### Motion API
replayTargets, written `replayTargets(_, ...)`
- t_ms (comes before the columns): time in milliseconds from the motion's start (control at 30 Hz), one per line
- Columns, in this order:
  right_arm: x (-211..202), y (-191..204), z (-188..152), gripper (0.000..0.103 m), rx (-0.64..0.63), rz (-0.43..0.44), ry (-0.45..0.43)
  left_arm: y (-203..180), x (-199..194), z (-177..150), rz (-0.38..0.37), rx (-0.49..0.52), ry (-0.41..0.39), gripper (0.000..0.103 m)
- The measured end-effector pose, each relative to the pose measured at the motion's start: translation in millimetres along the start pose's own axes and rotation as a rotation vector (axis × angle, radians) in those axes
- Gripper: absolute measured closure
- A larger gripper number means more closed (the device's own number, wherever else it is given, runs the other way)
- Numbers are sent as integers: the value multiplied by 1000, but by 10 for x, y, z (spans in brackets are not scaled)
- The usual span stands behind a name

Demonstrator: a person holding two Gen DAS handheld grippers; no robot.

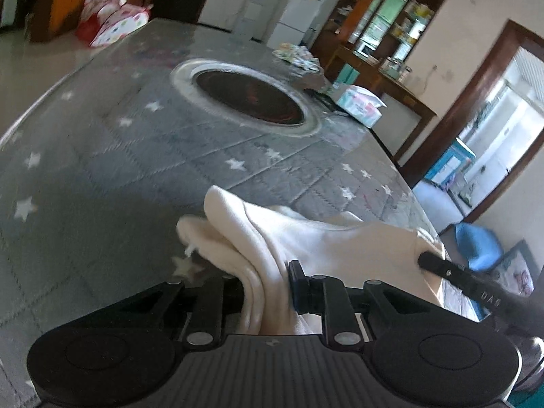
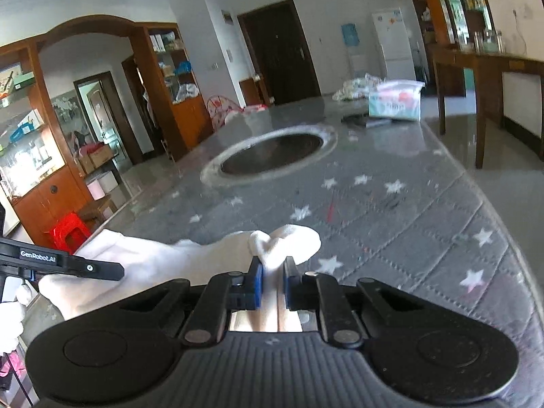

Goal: Fold clothes
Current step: 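Grasp the folded shirt edge with the right gripper while the left gripper grasps it, then lift the cream shirt bundle with both grippers and fold it over itself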

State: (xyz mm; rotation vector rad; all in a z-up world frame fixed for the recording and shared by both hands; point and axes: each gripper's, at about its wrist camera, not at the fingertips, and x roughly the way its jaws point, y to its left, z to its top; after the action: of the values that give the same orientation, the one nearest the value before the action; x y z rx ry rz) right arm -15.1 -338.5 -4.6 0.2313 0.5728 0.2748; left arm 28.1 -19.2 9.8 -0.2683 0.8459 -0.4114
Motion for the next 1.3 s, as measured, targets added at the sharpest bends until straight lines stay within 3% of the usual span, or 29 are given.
replayTargets(933,-550,-122,408,93,-61,-128,-170,-938,99,273,-13,253,-68,86)
replayTargets(1300,-596,-169,523,93,-76,-162,-197,-1102,205,385,-4,292,-82,86)
